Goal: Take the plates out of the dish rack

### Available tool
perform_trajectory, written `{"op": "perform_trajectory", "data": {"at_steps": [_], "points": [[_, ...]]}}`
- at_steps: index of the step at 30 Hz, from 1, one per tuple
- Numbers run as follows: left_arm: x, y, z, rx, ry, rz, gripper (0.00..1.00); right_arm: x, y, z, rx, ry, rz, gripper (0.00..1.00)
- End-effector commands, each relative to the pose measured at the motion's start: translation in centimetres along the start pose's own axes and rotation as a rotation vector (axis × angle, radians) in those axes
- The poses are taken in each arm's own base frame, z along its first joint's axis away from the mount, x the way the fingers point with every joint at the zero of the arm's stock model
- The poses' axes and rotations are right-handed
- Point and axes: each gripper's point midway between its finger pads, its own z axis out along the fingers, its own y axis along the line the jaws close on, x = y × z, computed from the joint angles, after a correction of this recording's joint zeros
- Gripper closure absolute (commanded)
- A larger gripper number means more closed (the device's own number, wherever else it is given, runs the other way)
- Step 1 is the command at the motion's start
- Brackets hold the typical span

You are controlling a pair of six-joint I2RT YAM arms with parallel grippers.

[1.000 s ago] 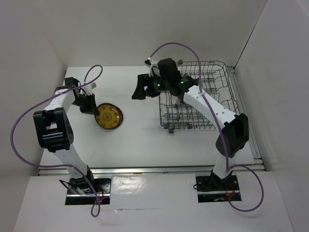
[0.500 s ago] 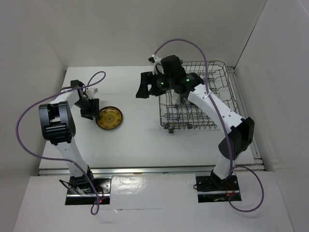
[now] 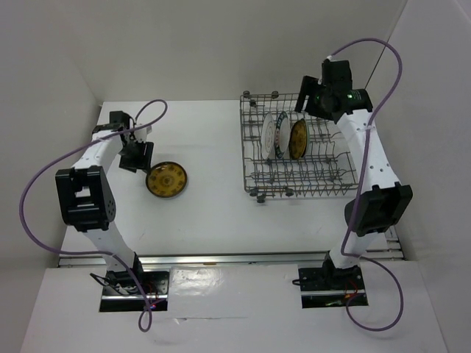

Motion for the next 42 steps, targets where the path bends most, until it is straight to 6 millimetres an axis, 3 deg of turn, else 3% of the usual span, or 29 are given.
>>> {"op": "perform_trajectory", "data": {"at_steps": [1,3,4,6,8,10,19,23,24,30,34,39,42], "points": [[-0.1,0.5,-2.5,-0.054,-0.019,0.026,0.32,-0.4,-3.6,1.1,0.13,-0.013,-0.038,0.22],[0.2,0.1,-3.2,-0.045,-0.027,0.027,0.32,0.7,-5.5,2.1,0.178,0.022,-0.053,0.34],[-0.2,-0.1,-4.0,-0.041,-0.054,0.04,0.32,2.4,-6.3,2.8,0.203,0.068,-0.07,0.38],[0.3,-0.3,-4.4,-0.04,-0.051,0.04,0.32,3.4,-6.6,3.6,0.195,0.078,-0.091,0.5],[0.1,-0.3,-4.8,-0.044,-0.065,0.042,0.32,5.4,-7.3,4.4,0.204,0.112,-0.103,0.52],[0.6,-0.6,-4.6,-0.026,-0.05,0.05,0.32,5.6,-7.5,5.0,0.214,0.102,-0.104,0.49],[1.0,-1.6,-4.4,0.016,-0.022,0.033,0.32,3.9,-8.5,7.5,0.248,0.083,-0.11,0.53],[1.3,-1.5,-4.5,0.004,-0.019,0.033,0.33,4.8,-9.8,9.2,0.27,0.118,-0.112,0.54],[1.6,-1.5,-4.3,0.007,-0.008,0.032,0.33,4.1,-9.9,9.1,0.262,0.1,-0.112,0.54],[1.9,-1.2,-4.5,-0.011,-0.004,0.041,0.33,4.3,-10.0,10.7,0.254,0.11,-0.132,0.57],[1.8,-1.1,-4.7,-0.022,-0.011,0.042,0.33,4.2,-9.7,10.5,0.243,0.113,-0.131,0.57],[2.1,-1.1,-4.6,-0.02,-0.002,0.041,0.33,2.2,-8.8,7.6,0.215,0.035,-0.125,0.56],[1.9,-1.1,-4.5,-0.022,-0.011,0.042,0.33,1.8,-8.5,7.1,0.203,0.023,-0.124,0.56]]}}
